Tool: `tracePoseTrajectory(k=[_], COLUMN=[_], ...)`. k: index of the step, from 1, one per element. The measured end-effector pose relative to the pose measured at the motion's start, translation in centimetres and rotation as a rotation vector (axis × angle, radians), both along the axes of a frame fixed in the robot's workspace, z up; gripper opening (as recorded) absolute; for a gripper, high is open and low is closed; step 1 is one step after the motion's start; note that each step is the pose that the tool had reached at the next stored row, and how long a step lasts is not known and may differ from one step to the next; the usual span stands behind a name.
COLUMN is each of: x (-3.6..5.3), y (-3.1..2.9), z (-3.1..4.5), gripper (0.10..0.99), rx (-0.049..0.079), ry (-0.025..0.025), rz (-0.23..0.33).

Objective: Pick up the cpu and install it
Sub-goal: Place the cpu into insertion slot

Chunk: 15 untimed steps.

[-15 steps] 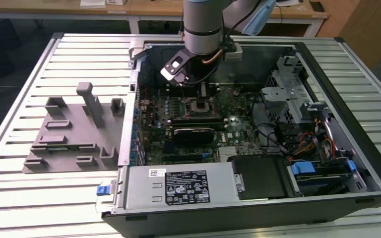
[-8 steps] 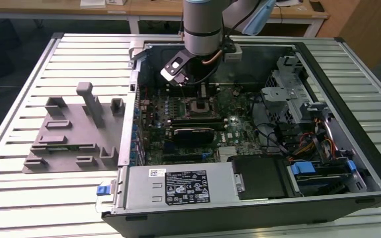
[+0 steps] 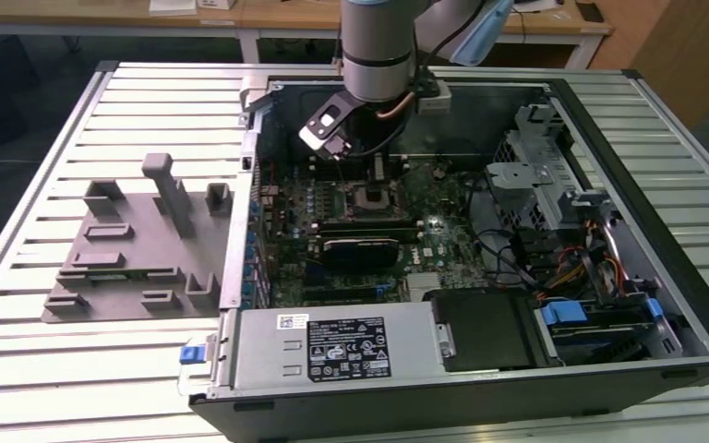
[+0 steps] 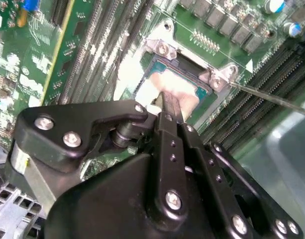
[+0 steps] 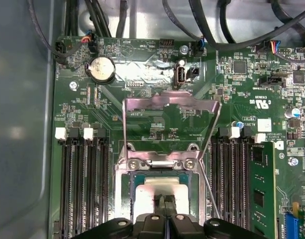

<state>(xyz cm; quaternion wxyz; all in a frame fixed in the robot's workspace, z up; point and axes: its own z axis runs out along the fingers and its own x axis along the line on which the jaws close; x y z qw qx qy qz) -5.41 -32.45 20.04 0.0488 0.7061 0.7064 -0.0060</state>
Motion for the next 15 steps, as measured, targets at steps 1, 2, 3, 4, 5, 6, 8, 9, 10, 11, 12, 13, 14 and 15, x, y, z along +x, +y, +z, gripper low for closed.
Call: tracePoseTrajectory(k=[1, 2, 3, 4, 5, 6, 8, 9, 10, 11, 12, 13, 14, 15], x=[-0.01, -0.02, -0.02, -0.02, -0.02, -0.02, -0.02, -0.02, -0.02, -0.02, -0.02, -0.02, -0.02, -0.02], y=[-0.02, -0.02, -0.02, -0.03, -0.03, -0.03, -0.03, -0.03, -0.03, -0.03, -0.03, -0.03, -0.03, -0.03], z=[0.24, 0.44, 0.69, 0.97, 1.27, 1.55, 2.15, 2.46, 2.76, 3.05, 3.35, 3.64, 3.95, 4.23], gripper=[0.106, 0.106, 0.106, 0.106, 0.106, 0.106, 0.106, 0.106, 0.106, 0.106, 0.106, 0.106, 0.106, 0.106], rx=[-0.001, -0.001, -0.001, -0.001, -0.002, -0.001, -0.001, -0.001, -0.001, -0.001, -0.002, -0.001, -0.001, -0.001], ry=[0.0008, 0.0007, 0.0006, 0.0003, 0.0003, 0.0000, -0.0001, -0.0002, -0.0003, -0.0006, -0.0009, -0.0014, -0.0019, -0.0025], rz=[0.000, 0.000, 0.000, 0.000, 0.000, 0.000, 0.000, 0.000, 0.000, 0.000, 0.000, 0.000, 0.000, 0.000])
